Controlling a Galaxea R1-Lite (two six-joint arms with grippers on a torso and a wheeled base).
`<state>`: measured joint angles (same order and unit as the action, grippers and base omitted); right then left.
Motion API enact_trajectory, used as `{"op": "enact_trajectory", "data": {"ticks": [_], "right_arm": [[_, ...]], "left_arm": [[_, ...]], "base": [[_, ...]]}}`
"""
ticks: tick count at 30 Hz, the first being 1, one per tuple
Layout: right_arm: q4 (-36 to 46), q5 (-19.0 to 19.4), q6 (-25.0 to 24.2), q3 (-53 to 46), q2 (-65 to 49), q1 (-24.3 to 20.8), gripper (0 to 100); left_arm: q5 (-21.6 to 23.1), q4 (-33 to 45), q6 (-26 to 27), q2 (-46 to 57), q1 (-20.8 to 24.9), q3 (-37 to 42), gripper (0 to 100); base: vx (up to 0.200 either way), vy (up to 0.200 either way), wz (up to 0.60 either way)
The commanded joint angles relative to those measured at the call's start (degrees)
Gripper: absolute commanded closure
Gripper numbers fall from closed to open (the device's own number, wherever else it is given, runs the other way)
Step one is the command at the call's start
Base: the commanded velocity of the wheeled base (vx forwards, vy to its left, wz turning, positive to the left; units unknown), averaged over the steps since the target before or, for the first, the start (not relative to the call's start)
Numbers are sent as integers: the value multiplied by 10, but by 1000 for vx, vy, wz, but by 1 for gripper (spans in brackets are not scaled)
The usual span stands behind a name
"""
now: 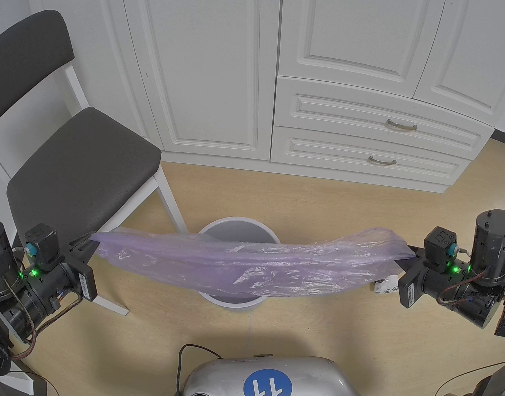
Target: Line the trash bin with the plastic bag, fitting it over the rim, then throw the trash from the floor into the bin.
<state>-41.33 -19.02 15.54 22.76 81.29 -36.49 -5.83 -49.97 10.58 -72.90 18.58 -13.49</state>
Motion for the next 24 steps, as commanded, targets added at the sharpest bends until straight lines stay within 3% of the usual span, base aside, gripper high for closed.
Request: {"op": "enact_trajectory", "data": {"ticks": [1, 4, 10, 12, 13, 18, 20, 24], "right_arm": [[-1, 2, 0, 3, 5, -7, 100], [-4, 4, -4, 4, 8, -28, 100], [-106, 7, -13, -11, 36, -79, 100], [-112, 6, -15, -11, 39, -82, 100], [-168, 6, -32, -13, 62, -101, 100], [-249, 7, -96, -2, 111, -149, 100], [-298, 7, -137, 14, 152, -177, 100], [-331, 11, -162, 16, 185, -193, 100]], "left_arm": [[2, -4, 0, -4, 9, -1, 100], [4, -12, -4, -3, 37, -6, 100], [1, -61, -9, -6, 152, -5, 100], [1, -63, -10, -6, 156, -4, 100], [1, -72, -24, -12, 195, -6, 100], [-1, -109, -57, -33, 233, -9, 100], [-6, -163, -95, -80, 257, -13, 100], [-72, -268, -138, -171, 284, -29, 100]], "base": [[0, 0, 0], [0, 0, 0], [0, 0, 0], [0, 0, 0], [0, 0, 0], [0, 0, 0], [0, 0, 0], [0, 0, 0]]}}
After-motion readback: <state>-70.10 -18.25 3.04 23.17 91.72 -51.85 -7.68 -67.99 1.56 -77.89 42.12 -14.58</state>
